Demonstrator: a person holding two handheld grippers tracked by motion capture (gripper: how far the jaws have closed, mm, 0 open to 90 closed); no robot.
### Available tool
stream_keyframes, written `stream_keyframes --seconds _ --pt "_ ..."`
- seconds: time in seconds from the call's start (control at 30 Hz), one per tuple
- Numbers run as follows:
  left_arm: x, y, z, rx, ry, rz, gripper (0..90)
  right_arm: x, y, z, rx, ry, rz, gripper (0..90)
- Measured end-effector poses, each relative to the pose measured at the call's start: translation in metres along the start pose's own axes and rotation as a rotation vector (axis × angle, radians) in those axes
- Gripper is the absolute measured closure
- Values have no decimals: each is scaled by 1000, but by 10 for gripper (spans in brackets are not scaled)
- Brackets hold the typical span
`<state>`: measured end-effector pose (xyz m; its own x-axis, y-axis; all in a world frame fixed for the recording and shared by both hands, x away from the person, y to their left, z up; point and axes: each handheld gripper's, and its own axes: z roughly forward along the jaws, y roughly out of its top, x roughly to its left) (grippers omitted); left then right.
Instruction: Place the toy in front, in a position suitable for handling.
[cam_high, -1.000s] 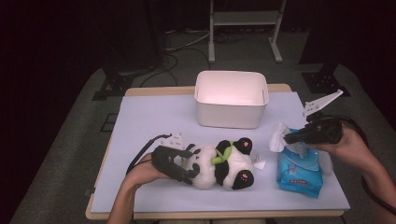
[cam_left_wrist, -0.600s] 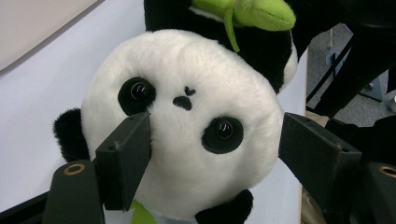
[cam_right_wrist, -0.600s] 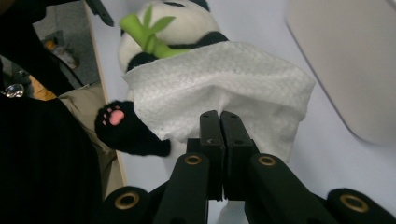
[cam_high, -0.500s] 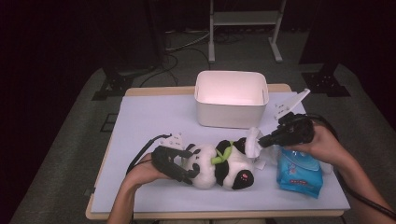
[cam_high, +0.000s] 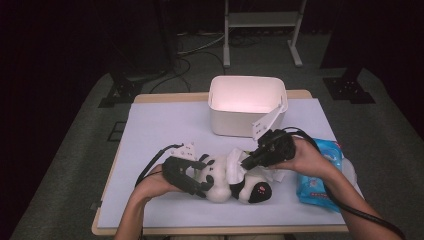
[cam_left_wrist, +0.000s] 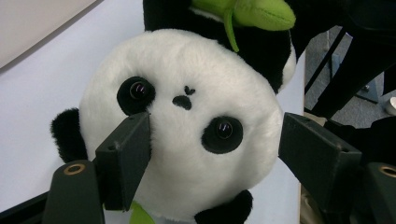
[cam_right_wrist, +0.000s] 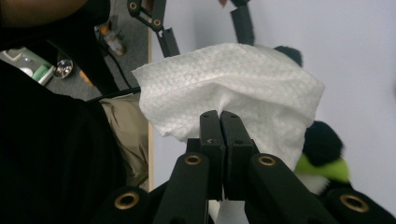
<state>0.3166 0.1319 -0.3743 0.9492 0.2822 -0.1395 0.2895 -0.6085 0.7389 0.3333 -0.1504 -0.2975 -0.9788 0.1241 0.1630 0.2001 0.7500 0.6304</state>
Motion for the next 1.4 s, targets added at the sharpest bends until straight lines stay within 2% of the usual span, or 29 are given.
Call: stream_keyframes --seconds 0.1,0.2,0.27,0.43,0.8,0.93,1.07,1.27,1.37,1.4 --pt "0 0 0 -1 -1 1 249 1 2 13 29 17 -11 880" --pt "0 -1 0 -2 -1 0 247 -2 -2 25 62 27 0 871" --pt "0 -1 0 -2 -2 -2 246 -2 -5 28 65 29 3 841" --pt "0 -1 1 1 0 -6 243 4 -11 20 32 -3 -1 743" --pt "0 -1 2 3 3 -5 241 7 -18 -5 -12 -80 5 634" --pt "0 -1 2 2 1 -6 241 2 -17 -4 4 -110 15 590" --pt "0 -1 2 1 -1 -6 241 -5 -16 4 12 -117 41 544" --pt "-1 -2 3 4 -5 -2 242 -15 -16 21 44 -124 62 548" --pt "-1 -2 4 5 -8 1 243 -18 -20 26 51 -115 74 602" --pt "-1 -2 4 6 -9 3 243 -18 -22 27 50 -113 80 655"
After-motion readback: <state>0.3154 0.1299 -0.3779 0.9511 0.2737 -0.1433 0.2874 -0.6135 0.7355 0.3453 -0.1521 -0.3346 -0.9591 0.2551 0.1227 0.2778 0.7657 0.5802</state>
